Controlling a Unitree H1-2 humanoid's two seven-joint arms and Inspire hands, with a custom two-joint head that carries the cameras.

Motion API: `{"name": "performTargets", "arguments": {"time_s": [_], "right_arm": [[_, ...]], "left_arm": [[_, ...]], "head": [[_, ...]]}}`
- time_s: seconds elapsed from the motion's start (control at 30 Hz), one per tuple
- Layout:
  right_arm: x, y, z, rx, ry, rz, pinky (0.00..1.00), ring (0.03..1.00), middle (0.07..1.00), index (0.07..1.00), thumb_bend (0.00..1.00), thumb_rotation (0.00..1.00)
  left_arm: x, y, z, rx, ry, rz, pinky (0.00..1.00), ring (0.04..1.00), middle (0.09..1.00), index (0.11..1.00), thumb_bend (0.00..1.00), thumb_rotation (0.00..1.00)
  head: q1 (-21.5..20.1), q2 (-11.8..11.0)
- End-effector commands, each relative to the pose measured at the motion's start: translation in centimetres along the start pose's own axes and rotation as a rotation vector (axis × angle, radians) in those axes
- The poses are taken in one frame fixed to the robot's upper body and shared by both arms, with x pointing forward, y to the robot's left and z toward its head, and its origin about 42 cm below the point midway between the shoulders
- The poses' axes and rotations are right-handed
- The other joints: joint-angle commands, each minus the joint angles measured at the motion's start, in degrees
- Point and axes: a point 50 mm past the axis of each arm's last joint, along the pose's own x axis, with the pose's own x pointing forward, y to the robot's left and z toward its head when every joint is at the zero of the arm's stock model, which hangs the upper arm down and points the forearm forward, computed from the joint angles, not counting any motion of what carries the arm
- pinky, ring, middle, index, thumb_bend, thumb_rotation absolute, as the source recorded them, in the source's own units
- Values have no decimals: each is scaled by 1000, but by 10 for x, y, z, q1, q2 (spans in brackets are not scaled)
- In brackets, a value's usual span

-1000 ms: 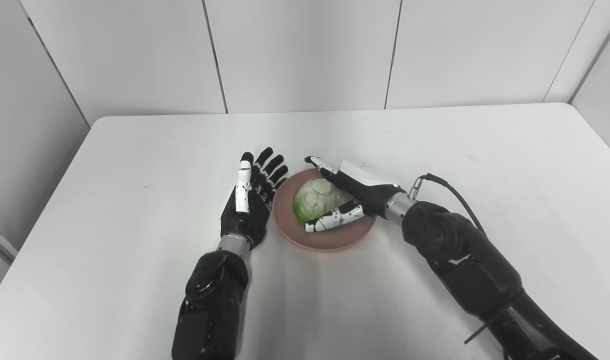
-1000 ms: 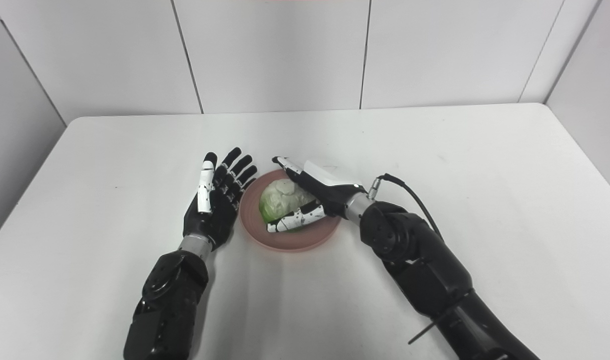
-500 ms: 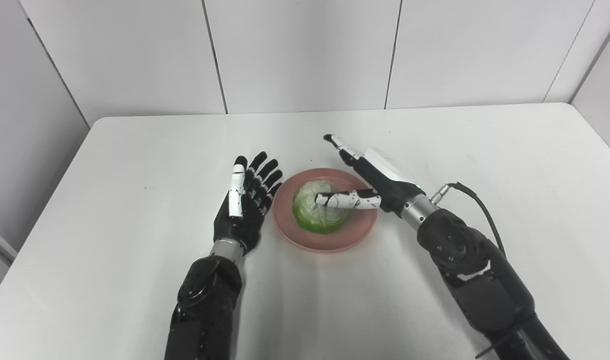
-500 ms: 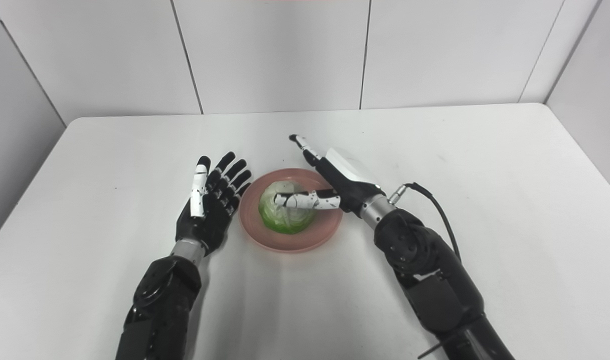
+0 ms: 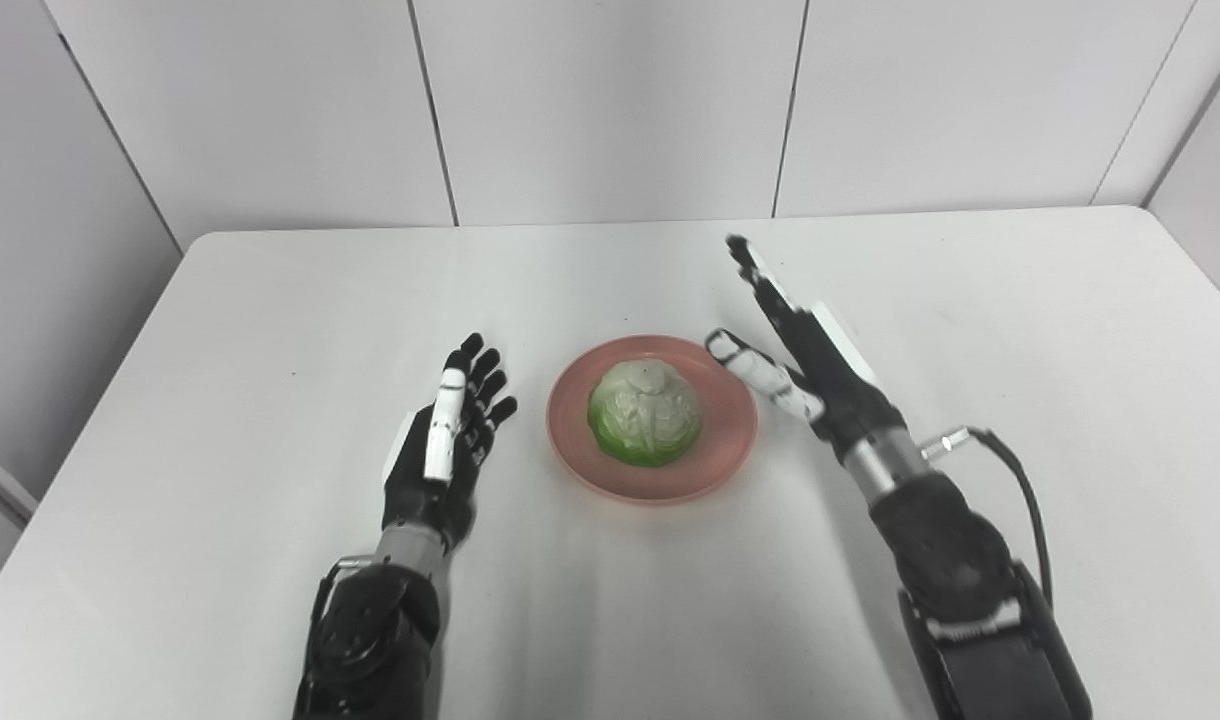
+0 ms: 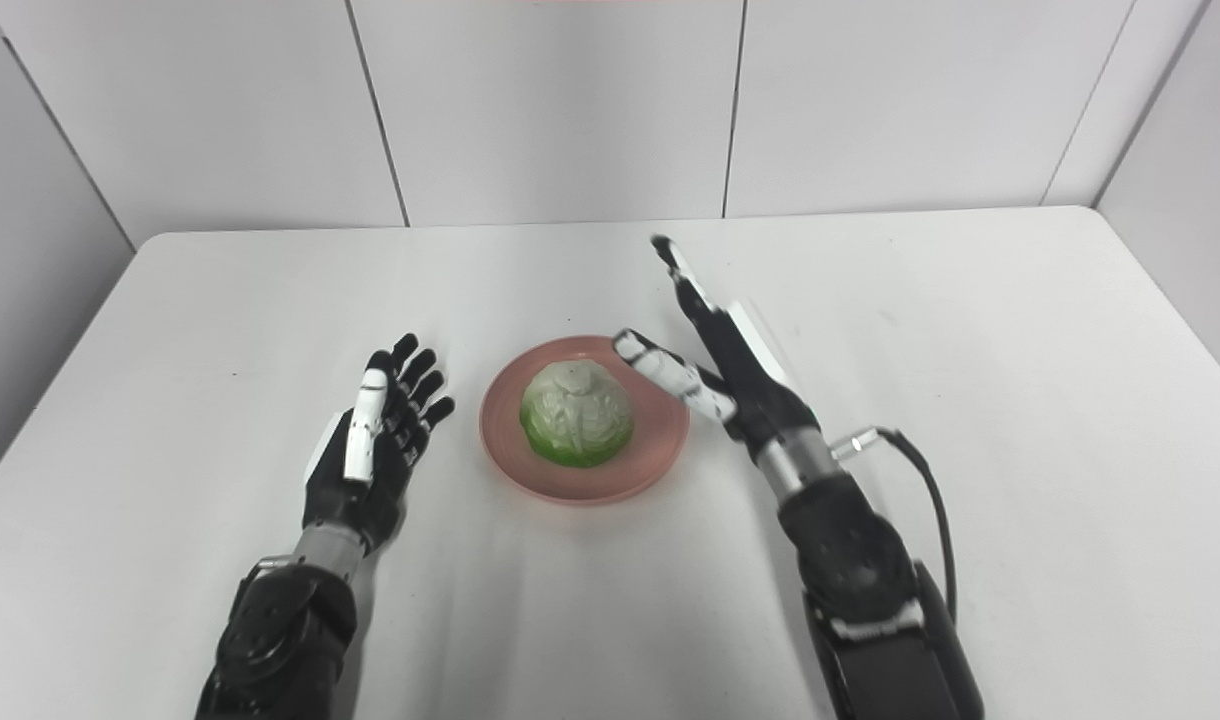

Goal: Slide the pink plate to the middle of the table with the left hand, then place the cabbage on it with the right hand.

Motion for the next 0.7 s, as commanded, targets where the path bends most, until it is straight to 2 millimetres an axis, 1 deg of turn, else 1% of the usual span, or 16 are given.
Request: {"name": "performTargets", "arguments": {"time_s": [0.0,0.07,0.17,0.3,0.37,0.4,0.53,0.6,0.63,0.67], "right_arm": [[-4,-3,14,45,-43,-45,967,1000,1000,1000,865,1000],[-18,0,5,65,-8,-56,946,1000,1000,1000,852,1000],[-36,5,-7,60,14,-65,982,1000,1000,1000,783,1000],[-56,12,-19,75,50,-87,1000,1000,1000,1000,702,1000],[-60,14,-23,85,51,-90,1000,1000,1000,1000,693,1000],[-61,15,-25,92,52,-92,1000,1000,1000,1000,638,1000],[-64,17,-31,129,50,-97,1000,1000,1000,1000,547,1000],[-64,18,-34,141,49,-99,1000,1000,1000,1000,501,1000],[-64,19,-35,145,50,-101,1000,1000,1000,1000,495,1000],[-64,20,-36,148,51,-102,1000,1000,1000,1000,464,1000]], "left_arm": [[-2,-3,12,69,-78,-17,1000,998,1000,999,632,1000],[-9,-4,8,112,-89,-15,1000,999,1000,1000,634,1000],[-17,-6,2,154,-97,-25,1000,1000,1000,1000,642,1000],[-27,-12,-2,188,-94,-42,1000,1000,1000,1000,610,1000],[-31,-14,-4,188,-89,-45,1000,1000,1000,1000,608,1000],[-33,-14,-6,186,-87,-45,1000,1000,1000,1000,600,1000],[-39,-18,-8,182,-68,-48,1000,1000,1000,1000,577,1000],[-40,-17,-9,177,-62,-45,1000,1000,1000,1000,571,1000],[-40,-17,-11,176,-62,-44,1000,1000,1000,1000,572,1000],[-40,-16,-11,175,-63,-45,1000,1000,1000,1000,573,1000]], "head": [[0,1],[-1,2],[-2,2],[-3,3],[0,4],[0,4],[0,4],[-5,4],[-6,4],[-6,4]]}}
